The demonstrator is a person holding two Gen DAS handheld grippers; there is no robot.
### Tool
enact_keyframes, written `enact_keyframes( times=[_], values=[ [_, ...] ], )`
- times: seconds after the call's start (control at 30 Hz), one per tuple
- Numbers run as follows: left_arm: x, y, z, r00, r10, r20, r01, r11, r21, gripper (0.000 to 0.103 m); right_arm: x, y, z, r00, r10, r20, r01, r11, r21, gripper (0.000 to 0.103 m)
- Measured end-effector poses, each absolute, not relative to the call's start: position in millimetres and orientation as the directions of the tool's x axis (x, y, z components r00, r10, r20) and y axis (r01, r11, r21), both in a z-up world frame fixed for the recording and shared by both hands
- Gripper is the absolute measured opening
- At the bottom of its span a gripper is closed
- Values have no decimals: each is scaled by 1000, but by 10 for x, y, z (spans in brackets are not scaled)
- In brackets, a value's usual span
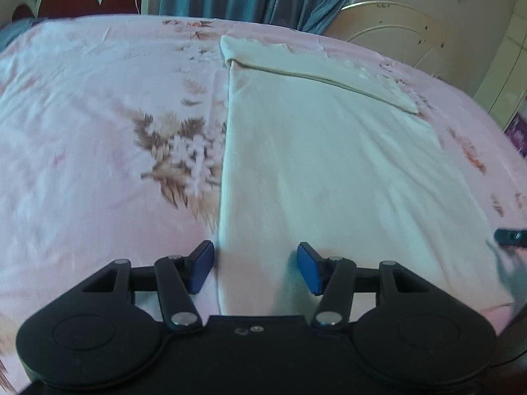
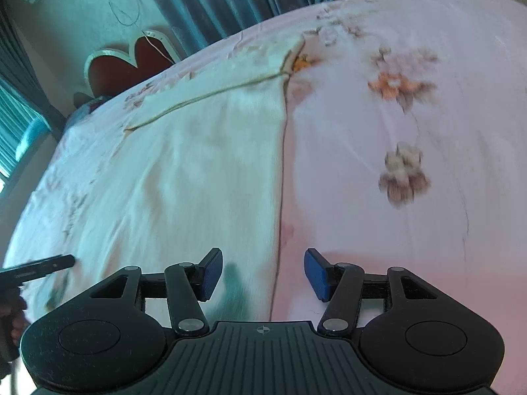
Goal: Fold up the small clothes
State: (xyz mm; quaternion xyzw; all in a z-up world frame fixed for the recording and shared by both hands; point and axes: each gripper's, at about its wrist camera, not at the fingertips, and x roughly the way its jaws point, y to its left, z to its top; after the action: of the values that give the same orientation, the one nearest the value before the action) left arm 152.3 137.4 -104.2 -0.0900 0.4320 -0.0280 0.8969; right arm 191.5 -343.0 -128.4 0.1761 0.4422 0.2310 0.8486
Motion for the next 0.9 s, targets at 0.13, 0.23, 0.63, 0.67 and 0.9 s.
enact_keyframes(
  times=[0.13, 0.23, 0.63, 0.67, 0.9],
  values=[
    [1412, 1471, -1062, 611, -229, -758, -30, 950, -312, 48, 1771, -3486, -1309, 472, 600, -647, -237, 792, 562, 53],
    [1328, 1563, -1109, 604, -306, -736, -33, 913, -407, 43, 1682, -3507, -1355, 437, 644, -627, -237, 755, 611, 41],
    [1237, 1696, -1213, 657, -370, -657, -68, 839, -540, 3, 1657, -3546, -1334, 407, 733, -545, -267, 666, 696, 2],
    [1188, 1696, -1166, 687, -373, -623, -53, 830, -555, 4, 1636, -3572, -1274, 420, 738, -528, -280, 659, 698, 2],
    [1187, 1679, -1236, 688, -311, -656, -115, 846, -521, 3, 1692, -3615, -1341, 423, 701, -573, -259, 700, 665, 2]
  ],
)
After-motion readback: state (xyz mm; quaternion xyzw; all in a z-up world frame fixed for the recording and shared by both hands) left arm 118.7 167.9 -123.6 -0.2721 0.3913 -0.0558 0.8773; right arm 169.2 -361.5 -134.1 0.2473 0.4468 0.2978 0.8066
